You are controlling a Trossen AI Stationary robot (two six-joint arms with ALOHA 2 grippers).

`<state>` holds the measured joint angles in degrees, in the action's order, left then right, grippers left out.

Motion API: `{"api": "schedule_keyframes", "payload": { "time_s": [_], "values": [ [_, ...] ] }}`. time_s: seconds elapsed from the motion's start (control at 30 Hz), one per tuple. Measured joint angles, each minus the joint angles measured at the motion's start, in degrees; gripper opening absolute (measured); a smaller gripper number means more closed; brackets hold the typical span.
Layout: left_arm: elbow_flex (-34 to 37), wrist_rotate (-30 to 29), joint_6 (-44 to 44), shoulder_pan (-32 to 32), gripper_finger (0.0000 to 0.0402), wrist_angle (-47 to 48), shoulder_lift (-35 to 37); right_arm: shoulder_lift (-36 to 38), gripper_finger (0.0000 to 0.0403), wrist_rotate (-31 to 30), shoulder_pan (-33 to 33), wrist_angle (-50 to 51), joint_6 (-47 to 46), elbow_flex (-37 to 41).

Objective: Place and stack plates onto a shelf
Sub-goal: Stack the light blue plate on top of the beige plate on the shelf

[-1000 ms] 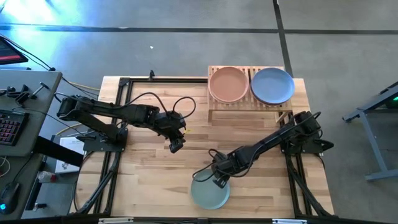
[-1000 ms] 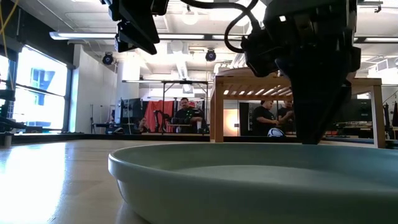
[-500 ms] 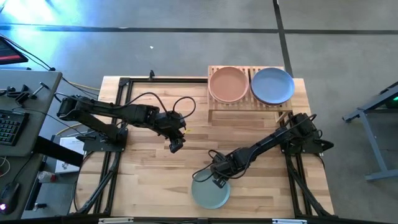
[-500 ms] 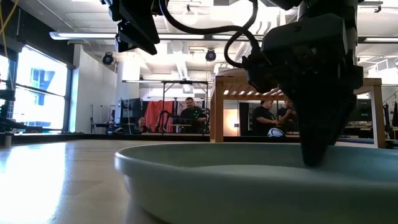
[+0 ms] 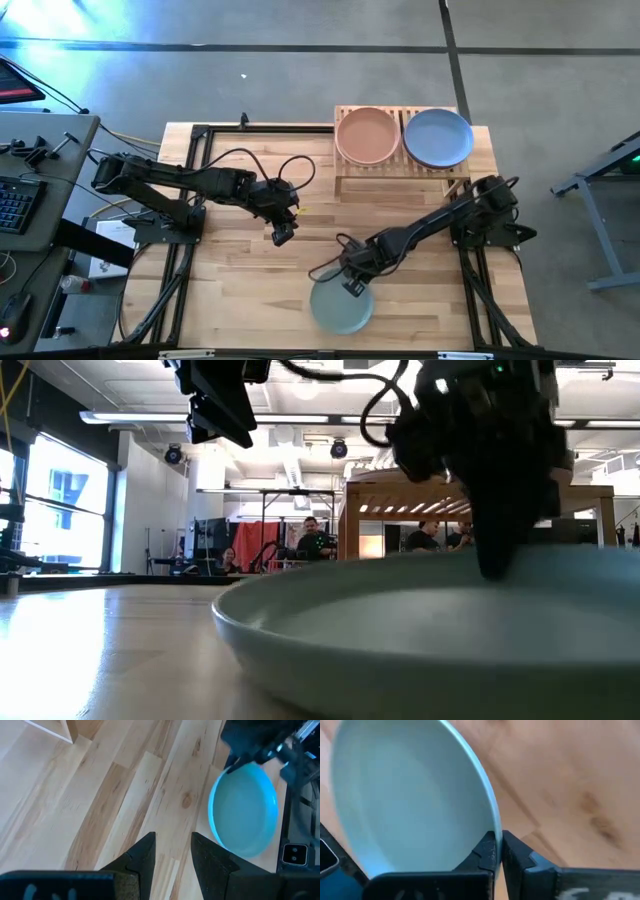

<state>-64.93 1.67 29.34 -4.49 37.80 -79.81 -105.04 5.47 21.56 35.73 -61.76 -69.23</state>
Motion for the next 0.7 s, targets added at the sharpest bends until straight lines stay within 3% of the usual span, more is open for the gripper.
{"api": "schedule_keyframes", "payload": {
  "time_s": [0.47, 0.7],
  "values": [
    [0.0, -0.9, 0.0, 0.7, 0.0113, -0.5, 0.0, 17.2, 0.0000, -8.1, -7.0, 18.3, 3.8, 0.0],
    [0.0, -1.1, -2.4, 3.2, 0.0113, -1.7, 0.0, 26.7, 0.0000, -8.7, -15.2, 20.1, 11.2, 0.0]
  ]
}}
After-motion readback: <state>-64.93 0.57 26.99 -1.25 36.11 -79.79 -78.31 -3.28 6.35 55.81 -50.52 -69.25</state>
